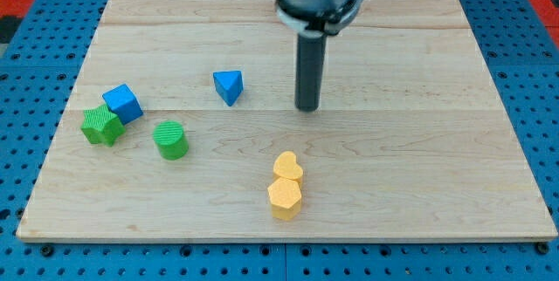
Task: Move the green circle vertically below the green star
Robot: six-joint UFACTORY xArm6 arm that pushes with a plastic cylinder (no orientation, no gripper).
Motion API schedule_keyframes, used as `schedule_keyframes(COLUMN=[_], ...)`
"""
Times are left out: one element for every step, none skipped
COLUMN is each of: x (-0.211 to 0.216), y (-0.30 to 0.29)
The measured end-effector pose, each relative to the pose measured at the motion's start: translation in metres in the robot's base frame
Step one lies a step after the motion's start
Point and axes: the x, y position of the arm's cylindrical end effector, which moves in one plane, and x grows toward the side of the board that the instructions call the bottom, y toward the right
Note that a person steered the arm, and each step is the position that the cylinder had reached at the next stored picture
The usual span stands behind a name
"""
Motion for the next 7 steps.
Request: schedule_keyframes(x=[0.009,0.009,0.009,0.009,0.021,0.036,0.053], y=[-0.006,-0.039,-0.090,-0.129,-0.151,-0.157,-0.166])
